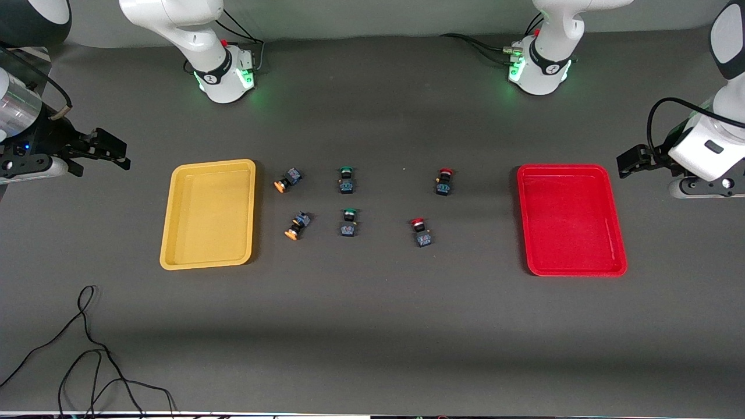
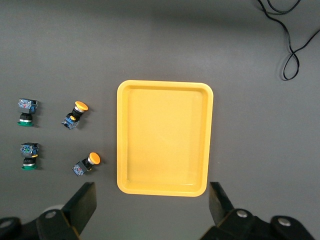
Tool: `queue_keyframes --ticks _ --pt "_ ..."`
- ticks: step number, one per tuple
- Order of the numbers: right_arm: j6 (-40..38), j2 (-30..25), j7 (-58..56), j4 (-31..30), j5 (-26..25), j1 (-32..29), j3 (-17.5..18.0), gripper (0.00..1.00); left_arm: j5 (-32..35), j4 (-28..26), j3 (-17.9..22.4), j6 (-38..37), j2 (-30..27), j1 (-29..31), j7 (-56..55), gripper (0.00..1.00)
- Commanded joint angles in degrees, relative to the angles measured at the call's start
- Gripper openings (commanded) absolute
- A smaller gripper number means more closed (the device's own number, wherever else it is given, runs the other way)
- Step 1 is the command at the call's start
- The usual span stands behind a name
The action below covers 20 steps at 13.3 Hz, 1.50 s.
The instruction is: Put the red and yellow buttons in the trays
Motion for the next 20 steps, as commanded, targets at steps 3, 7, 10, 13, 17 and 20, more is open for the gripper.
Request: queue_keyframes --ticks 3,7,10,13,17,20 --pt "-0.5 0.3 0.3 -0.3 -0.2 0.4 0.0 1.00 0.2 -0.1 -0.4 -2.0 -1.3 0.7 -0.3 1.00" --pt "2.6 -0.9 14.2 -10.5 3.4 4.3 0.2 1.00 0.2 -0.1 -0.7 -2.2 -1.3 0.4 -0.3 1.00" --pt "17.8 -0.9 29.9 -24.3 3.5 13.2 0.2 1.00 -0.1 -0.5 -1.2 -2.5 -0.6 -0.5 -1.8 1.00" --pt "30.9 6.3 43.4 -30.7 5.1 21.9 0.2 1.00 -1.7 -3.5 -2.6 -0.3 1.1 -6.9 -8.4 1.00" --pt "42.7 17.9 54.3 -32.8 6.3 26.2 0.2 1.00 -4.3 -9.2 -2.7 9.2 5.9 -18.6 -20.3 1.00" --pt "48.9 22.7 54.4 -35.3 11.3 28.0 0.2 1.00 -4.6 -16.8 -2.8 20.5 8.2 -25.1 -25.6 1.00"
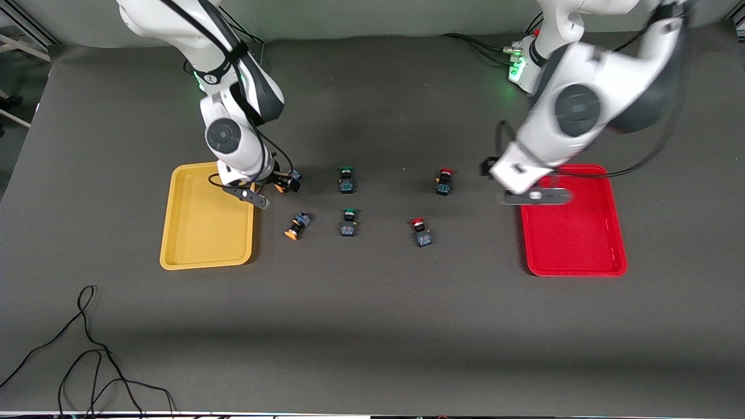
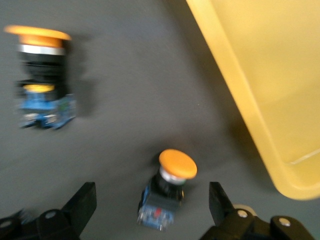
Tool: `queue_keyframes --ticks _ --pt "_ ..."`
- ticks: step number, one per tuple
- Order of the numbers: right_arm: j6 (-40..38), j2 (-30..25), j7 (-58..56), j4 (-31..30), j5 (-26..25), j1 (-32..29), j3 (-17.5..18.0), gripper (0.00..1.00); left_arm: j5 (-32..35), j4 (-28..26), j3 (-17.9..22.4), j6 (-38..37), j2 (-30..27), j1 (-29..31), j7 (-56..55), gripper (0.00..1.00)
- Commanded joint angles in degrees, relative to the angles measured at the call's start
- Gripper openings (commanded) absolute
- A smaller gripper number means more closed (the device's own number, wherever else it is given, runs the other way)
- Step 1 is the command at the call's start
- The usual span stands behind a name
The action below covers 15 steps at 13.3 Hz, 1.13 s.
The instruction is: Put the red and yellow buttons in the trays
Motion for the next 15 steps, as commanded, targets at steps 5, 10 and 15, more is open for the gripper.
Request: queue_keyframes --ticks 5,10,15 --pt "1.8 3.3 1.6 -1.1 4.7 1.9 -0.6 0.89 -2.8 -15.6 -0.9 27.0 5.4 -6.9 -6.6 0.99" --pt "1.5 2.9 1.2 -1.0 4.7 1.8 -0.5 0.00 -2.8 -17.8 -2.1 41.6 14.3 -8.5 -9.0 0.93" --pt "-12.9 -5.0 0.3 4.0 4.8 1.1 -5.1 0.00 -2.8 -19.4 -2.2 46.6 16.7 -9.3 -9.0 0.00"
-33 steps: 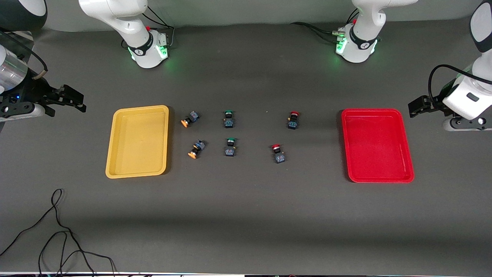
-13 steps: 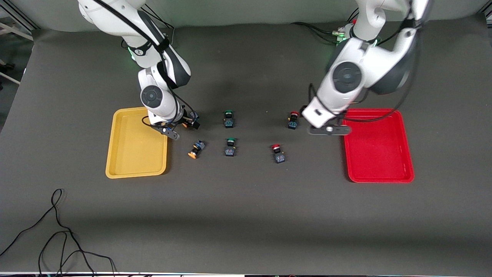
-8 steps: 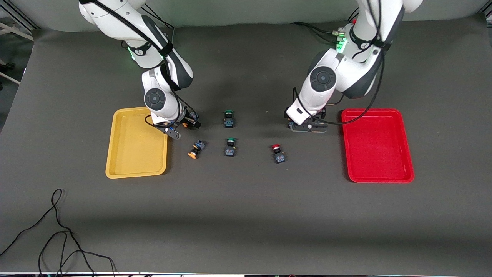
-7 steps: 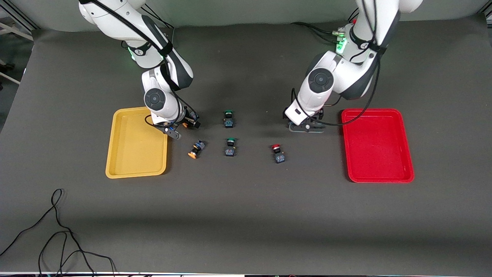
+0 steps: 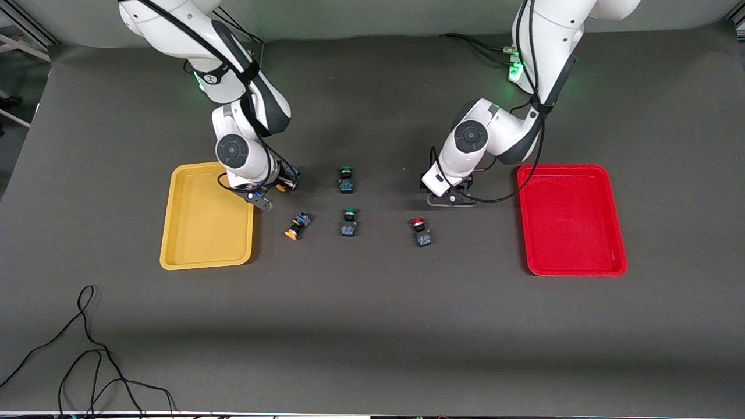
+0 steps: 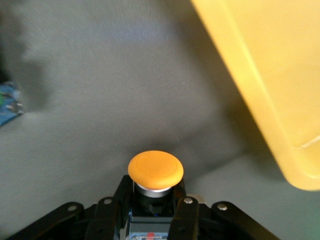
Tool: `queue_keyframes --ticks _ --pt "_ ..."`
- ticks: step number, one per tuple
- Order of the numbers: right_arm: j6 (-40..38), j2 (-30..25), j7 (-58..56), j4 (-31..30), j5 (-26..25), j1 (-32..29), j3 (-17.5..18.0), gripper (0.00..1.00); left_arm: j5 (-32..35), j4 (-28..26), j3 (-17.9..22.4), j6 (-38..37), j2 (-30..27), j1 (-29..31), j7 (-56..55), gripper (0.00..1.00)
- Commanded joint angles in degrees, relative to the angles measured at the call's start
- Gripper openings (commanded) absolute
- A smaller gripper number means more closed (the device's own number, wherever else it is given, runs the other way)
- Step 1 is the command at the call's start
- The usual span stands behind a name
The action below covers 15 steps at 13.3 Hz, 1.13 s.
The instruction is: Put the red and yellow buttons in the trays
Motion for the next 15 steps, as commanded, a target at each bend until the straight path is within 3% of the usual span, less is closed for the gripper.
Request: queue_keyframes --ticks 1,4,6,9,11,12,13,14,15 --pt "-13.1 -8.3 -2.0 4.9 1.1 0.2 -6.4 0.00 -0.5 -1.4 0.3 0.7 -1.3 -0.9 -1.4 0.00" --pt "-16.9 -11.7 -15.5 5.0 0.0 0.3 -17.0 0.00 -0.6 0.6 0.3 -3.8 -5.3 -0.2 -2.8 0.00" --pt "-14.4 -9.3 -25.8 2.5 0.0 0.3 -24.0 0.00 -0.6 7.1 0.7 -17.1 -8.7 0.1 -4.3 0.00" --pt "-9.5 -4.3 -32.3 1.0 0.2 0.2 -27.1 0.00 -0.5 23.6 0.8 -43.3 -11.0 2.8 -5.2 0.00" --pt "-7.6 -1.5 -33.8 1.0 1.0 0.1 -27.5 0.04 0.3 33.7 0.8 -56.0 -11.2 7.0 -4.1 0.00" --pt "-6.9 -0.8 -33.8 1.0 1.1 0.1 -27.5 0.20 0.9 35.2 0.9 -58.8 -12.4 9.0 -3.3 0.00" --pt "-6.9 -0.4 -33.8 1.0 1.7 0.1 -27.5 0.71 2.2 34.5 0.9 -59.7 -14.7 11.1 -0.1 0.00" --pt "-6.9 -0.5 -33.7 1.1 2.2 0.1 -27.5 1.00 3.0 32.7 0.9 -59.8 -16.5 13.5 4.0 0.00" --pt "-7.3 -1.1 -33.7 1.3 2.3 0.2 -27.5 1.00 3.0 30.4 0.9 -59.7 -18.5 16.6 7.5 0.00"
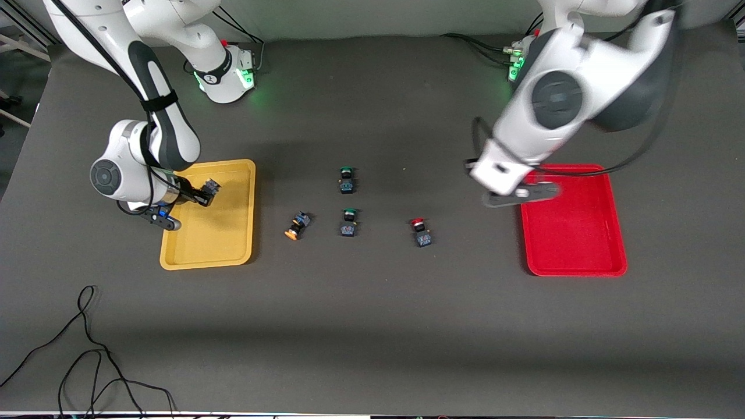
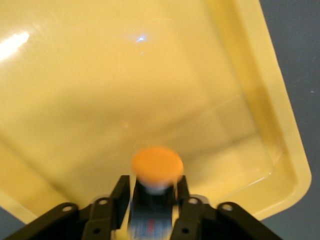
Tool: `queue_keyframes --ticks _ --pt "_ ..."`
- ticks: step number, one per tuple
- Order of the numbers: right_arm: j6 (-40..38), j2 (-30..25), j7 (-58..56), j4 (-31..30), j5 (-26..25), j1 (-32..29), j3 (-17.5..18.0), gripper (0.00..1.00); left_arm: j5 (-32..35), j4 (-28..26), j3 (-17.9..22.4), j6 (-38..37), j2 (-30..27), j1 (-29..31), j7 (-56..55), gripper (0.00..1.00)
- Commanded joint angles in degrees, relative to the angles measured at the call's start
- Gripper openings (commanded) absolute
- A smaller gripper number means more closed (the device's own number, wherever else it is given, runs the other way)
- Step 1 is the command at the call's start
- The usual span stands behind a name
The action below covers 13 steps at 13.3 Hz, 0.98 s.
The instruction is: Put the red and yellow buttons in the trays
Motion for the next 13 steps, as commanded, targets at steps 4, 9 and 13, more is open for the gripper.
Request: queue_keyframes --ticks 4,9,13 --pt "-2.8 -6.5 -1.2 3.6 1.6 1.5 0.3 1.00 4.4 -12.3 -0.5 5.7 -3.9 16.0 17.4 0.00" --pt "-3.9 1.6 9.0 17.3 9.2 16.6 0.3 1.00 6.0 -32.0 -0.4 30.9 -0.6 22.1 21.3 0.00" --pt "3.0 13.6 9.4 22.0 20.6 24.5 0.3 1.00 6.4 -40.3 -0.4 41.8 1.9 22.3 21.4 0.00"
